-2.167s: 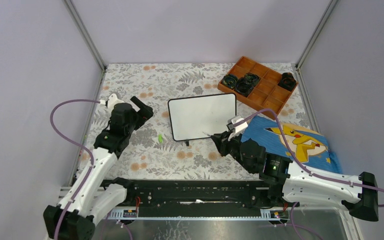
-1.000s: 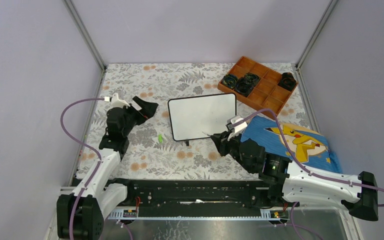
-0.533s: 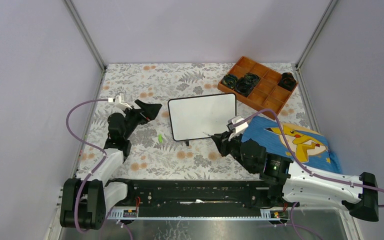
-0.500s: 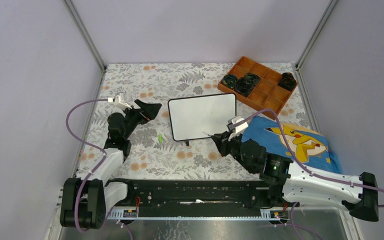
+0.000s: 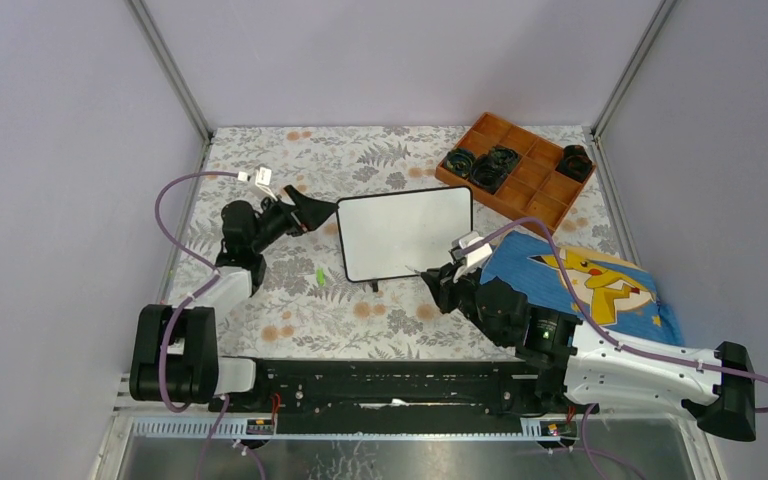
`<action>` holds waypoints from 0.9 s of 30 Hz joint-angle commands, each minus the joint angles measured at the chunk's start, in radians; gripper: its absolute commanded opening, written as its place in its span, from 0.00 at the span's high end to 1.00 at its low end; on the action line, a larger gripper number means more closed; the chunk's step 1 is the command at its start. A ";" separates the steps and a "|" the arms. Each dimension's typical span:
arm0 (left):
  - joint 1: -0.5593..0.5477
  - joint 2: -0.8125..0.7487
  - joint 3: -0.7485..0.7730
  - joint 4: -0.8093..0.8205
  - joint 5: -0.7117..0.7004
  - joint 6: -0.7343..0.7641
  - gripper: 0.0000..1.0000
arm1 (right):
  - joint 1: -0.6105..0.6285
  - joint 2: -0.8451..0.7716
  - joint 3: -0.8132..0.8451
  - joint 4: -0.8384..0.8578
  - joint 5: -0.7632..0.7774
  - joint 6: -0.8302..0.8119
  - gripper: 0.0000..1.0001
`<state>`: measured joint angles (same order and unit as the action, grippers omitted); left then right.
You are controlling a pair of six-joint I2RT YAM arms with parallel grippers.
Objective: Write a sentence on the whiteboard
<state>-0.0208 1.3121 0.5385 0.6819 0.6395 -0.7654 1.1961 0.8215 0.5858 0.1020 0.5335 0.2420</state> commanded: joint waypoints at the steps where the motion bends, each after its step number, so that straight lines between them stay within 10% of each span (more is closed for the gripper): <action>1: 0.007 0.018 -0.009 0.103 0.069 0.038 0.02 | 0.008 -0.003 0.044 0.032 0.014 -0.012 1.00; 27: -0.046 0.307 -0.091 0.457 0.333 0.002 0.24 | 0.008 -0.028 0.035 0.040 -0.001 0.000 1.00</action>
<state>-0.0608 1.5810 0.4427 0.9977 0.9199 -0.7521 1.1961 0.7986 0.5861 0.0994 0.5320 0.2398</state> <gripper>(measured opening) 0.782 0.182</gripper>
